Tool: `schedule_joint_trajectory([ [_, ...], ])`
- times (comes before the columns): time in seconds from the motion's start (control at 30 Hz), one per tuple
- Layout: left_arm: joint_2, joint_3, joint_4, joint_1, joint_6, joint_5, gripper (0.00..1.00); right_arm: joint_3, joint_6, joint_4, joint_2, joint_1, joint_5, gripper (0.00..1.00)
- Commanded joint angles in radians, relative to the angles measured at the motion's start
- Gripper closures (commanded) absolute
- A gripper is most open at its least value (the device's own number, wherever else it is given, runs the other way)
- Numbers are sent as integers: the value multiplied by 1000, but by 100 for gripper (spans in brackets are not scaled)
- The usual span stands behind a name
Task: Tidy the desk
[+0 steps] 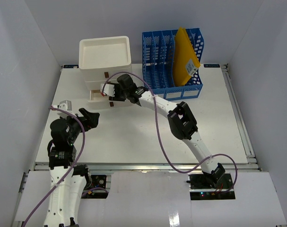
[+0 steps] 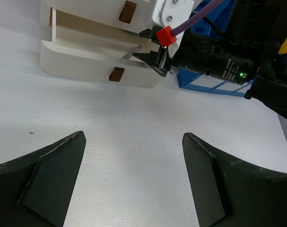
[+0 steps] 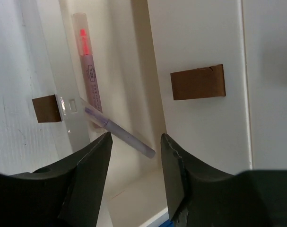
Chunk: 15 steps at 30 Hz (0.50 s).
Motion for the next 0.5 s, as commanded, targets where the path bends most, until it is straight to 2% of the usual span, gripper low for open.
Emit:
schedule_joint_trajectory([
  [0.0,1,-2,4,2,-7,-7,5,-14,37,93,-94,-3,-65,46],
  [0.1,15,-9,9,2,-29,-20,6,-75,64,48,-184,-10,-206,46],
  [0.2,52,-36,28,2,-121,-34,9,-169,47,-64,-302,-29,-434,46],
  [0.3,99,-140,143,2,-312,56,22,-324,52,-139,-432,-56,-639,51],
  [0.37,166,-243,273,3,-499,126,32,-453,61,-148,-561,-74,-742,54],
  [0.43,217,-303,340,2,-624,143,41,-606,67,-148,-682,-89,-794,58],
  [0.47,260,-317,398,2,-661,147,41,-683,72,-147,-742,-98,-811,60],
])
